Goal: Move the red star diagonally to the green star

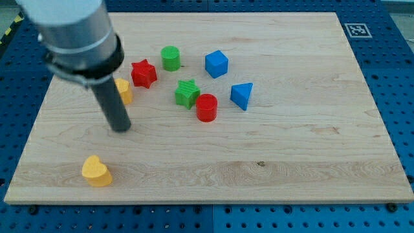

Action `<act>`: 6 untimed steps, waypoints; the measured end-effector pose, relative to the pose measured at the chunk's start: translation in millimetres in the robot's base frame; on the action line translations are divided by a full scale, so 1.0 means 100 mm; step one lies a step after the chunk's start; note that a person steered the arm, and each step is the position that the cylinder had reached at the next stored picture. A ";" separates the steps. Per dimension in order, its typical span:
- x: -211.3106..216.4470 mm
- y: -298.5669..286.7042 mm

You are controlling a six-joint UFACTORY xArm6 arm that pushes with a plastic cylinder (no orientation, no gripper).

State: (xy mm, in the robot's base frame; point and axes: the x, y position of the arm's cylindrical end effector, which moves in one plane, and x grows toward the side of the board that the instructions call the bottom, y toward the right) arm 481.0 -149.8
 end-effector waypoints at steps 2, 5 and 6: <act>-0.44 0.48; -1.26 0.04; -1.15 0.03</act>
